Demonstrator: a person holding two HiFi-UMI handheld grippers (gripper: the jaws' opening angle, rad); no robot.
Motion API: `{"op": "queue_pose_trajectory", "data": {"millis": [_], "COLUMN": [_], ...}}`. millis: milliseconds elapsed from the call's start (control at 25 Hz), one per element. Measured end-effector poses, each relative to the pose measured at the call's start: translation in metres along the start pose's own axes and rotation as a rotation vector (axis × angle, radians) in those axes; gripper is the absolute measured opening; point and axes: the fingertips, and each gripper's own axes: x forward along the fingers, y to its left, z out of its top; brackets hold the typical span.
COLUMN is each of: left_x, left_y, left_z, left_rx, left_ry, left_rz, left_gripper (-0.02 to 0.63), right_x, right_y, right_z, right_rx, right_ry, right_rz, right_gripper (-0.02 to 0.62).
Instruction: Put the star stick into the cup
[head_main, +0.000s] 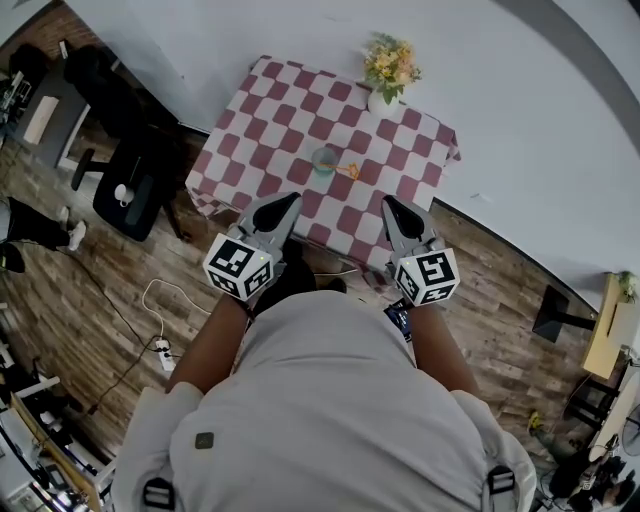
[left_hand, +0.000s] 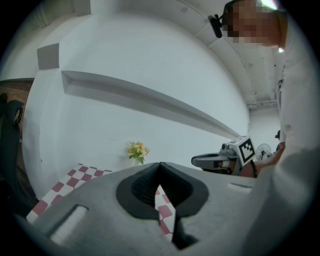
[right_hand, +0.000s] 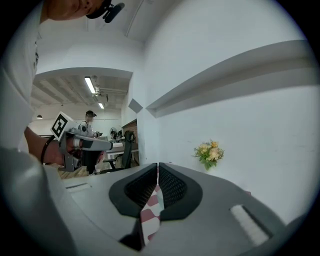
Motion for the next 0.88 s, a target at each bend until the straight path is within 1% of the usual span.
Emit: {"op": "queue_pose_trajectory", "data": {"millis": [280,520,680,880], "left_x": [-0.013,-0.026,-0.034,-0.048], "left_y": [-0.014,-0.02,-0.023,-0.014], "left_z": [-0.002,0.001,0.0,0.004], "left_rx": [0.011,0.023,0.028,0.034], "left_ry": [-0.003,-0.001,0.003,-0.011], "left_rz": [0.024,0.051,0.049,0.035], "left_gripper": [0.003,0.003,0.003,0.003], "right_x": [-0.017,-0.024,-0.024,-0.02], "right_y": [0.005,0.014,0.021,0.037], "right_z": [0.003,0.003,0.001,0.006], "right_rx": [-0.004,0.003,0.007,-0.003], "right_ry": [-0.019,-0.025,-0.019,-0.027], "right_rz": [0.011,0.041,0.05,0.036], "right_gripper": [0.009,0.009,0.009,0.009]}}
